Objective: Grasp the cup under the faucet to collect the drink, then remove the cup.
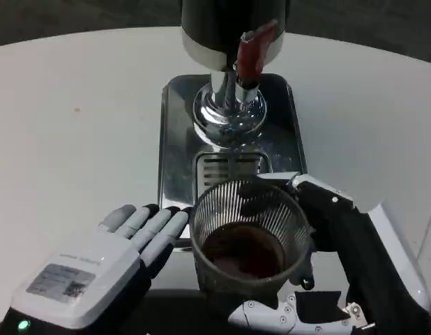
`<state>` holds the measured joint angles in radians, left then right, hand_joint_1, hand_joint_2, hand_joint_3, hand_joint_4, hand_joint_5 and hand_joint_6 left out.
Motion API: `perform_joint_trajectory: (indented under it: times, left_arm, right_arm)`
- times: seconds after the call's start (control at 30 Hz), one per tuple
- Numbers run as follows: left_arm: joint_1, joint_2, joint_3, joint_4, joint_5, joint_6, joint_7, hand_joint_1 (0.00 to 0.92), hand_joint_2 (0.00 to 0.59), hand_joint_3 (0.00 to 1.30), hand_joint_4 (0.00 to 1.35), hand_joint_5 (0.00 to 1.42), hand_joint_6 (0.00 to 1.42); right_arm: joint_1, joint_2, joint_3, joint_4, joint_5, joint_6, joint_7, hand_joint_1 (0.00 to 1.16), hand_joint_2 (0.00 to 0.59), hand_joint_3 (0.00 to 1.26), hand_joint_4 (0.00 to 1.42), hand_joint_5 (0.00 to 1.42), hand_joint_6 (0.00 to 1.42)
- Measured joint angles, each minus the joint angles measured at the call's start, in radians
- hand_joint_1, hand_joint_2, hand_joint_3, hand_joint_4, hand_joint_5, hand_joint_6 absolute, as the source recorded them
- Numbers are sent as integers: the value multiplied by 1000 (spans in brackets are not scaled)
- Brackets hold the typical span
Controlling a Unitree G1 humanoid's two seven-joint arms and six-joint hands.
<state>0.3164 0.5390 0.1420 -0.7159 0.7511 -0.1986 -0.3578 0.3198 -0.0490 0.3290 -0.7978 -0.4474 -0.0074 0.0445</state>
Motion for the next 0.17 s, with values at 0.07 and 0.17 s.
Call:
perform_joint_trajectory:
  times: [0.07,0.17]
  left_arm:
    - [0,0,0,-1,0,3,-2,0,52,0,0,0,0]
    - [0,0,0,-2,1,4,-9,0,53,0,0,0,0]
  right_arm:
    - [0,0,0,-2,0,1,0,1116,95,674,893,977,1332]
    - [2,0,0,-4,0,1,0,1116,95,674,893,977,1332]
